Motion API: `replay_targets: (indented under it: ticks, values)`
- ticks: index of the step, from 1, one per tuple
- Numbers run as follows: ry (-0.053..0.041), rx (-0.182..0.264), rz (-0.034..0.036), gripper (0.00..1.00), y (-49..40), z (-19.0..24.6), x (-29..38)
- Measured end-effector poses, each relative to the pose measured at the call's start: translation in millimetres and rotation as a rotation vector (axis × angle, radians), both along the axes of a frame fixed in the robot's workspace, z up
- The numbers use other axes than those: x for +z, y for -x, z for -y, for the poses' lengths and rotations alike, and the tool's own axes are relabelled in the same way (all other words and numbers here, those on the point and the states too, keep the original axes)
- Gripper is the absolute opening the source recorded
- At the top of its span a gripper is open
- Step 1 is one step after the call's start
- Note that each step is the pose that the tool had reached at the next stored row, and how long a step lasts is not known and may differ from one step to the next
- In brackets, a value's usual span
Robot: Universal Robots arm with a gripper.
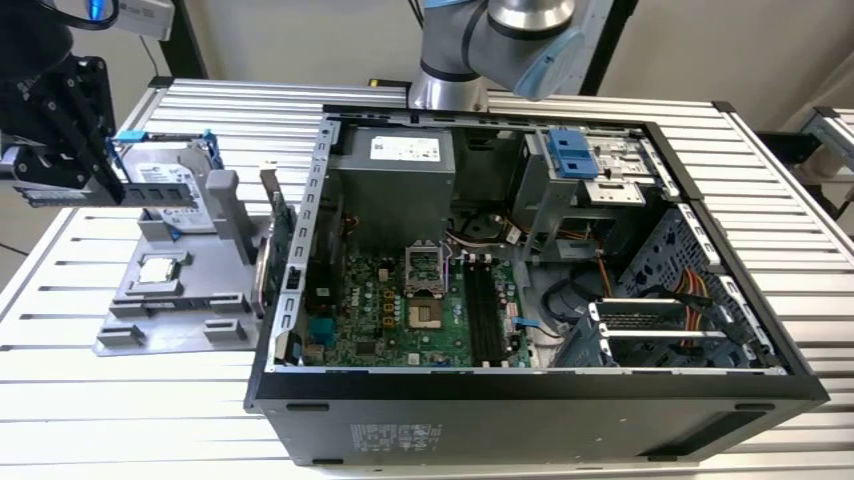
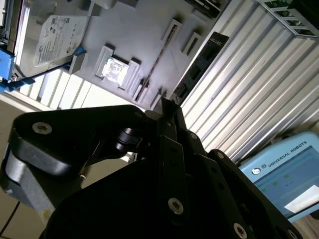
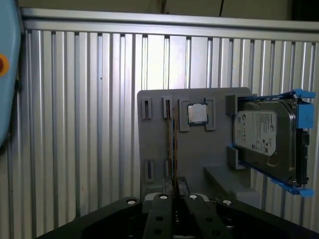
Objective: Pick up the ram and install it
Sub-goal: 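Pick up the ram and move it above insertion slot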
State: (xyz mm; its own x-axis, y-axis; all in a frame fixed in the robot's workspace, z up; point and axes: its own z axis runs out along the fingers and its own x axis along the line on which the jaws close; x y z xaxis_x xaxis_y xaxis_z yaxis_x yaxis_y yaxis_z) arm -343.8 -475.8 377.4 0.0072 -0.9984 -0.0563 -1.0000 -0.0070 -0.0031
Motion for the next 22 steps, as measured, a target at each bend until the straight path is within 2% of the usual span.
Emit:
replay_targets:
  ticks: [22]
  values:
    - [0.0001,0.000,0.0000,0.00,-6.2,0.0,0.0]
